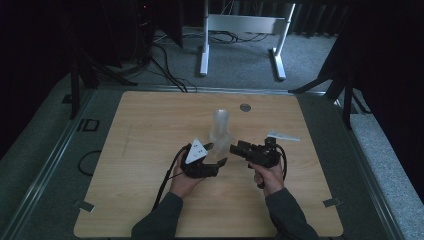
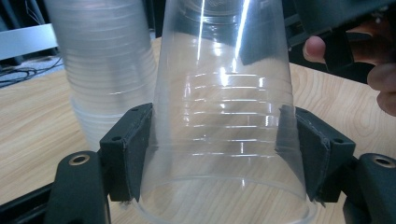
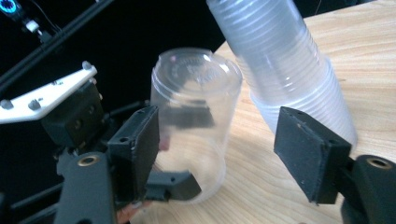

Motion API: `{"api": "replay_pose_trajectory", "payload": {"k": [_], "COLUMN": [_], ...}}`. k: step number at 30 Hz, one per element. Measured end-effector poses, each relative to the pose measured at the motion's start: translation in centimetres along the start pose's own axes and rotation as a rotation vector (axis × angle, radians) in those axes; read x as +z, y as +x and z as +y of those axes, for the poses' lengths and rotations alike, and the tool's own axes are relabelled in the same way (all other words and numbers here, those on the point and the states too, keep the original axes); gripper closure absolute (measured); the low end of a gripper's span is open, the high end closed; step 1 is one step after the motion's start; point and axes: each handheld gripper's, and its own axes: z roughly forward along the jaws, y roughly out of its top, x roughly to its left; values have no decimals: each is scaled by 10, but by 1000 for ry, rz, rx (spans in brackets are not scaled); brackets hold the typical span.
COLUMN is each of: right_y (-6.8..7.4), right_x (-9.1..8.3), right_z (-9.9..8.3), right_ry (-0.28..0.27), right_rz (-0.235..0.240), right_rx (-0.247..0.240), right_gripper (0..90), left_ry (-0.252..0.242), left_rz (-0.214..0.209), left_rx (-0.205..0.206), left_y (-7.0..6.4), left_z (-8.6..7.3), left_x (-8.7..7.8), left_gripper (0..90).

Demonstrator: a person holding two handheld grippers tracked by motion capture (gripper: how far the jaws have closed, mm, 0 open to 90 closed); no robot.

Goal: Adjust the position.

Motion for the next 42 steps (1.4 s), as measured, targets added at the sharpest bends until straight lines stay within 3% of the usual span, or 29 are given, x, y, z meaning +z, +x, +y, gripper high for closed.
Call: {"api": "replay_pose_trajectory", "payload": {"k": [6, 8, 12, 14, 24, 32, 36, 37, 40, 42], "right_y": [0, 2, 4, 6, 16, 26, 29, 31, 32, 34], "right_x": [1, 1, 1, -1, -3, -1, 1, 2, 3, 5], "right_z": [0, 1, 2, 4, 9, 12, 12, 11, 11, 11], "right_ry": [55, 88, 104, 130, 248, 359, 399, 431, 456, 500], "right_rz": [-9, -38, -70, -112, -228, -276, -288, -293, -294, -274], "right_rx": [-36, -82, -117, -164, -382, -555, -607, -646, -670, -694], "right_gripper": [251, 239, 242, 266, 354, 403, 420, 439, 446, 461], "left_ry": [6, 13, 20, 21, 55, 106, 124, 135, 148, 157], "left_rz": [1, -4, -14, -20, -75, -144, -161, -176, -191, -224], "left_rx": [-4, 4, 12, 11, 25, 48, 53, 55, 59, 59], "left_y": [5, 7, 8, 9, 11, 10, 11, 12, 13, 15], "left_z": [0, 1, 3, 4, 8, 10, 11, 11, 12, 12], "left_x": [-5, -8, -11, -12, -16, -15, -15, -15, -16, -17], "left_gripper": [289, 289, 288, 289, 288, 288, 289, 289, 290, 290]}}
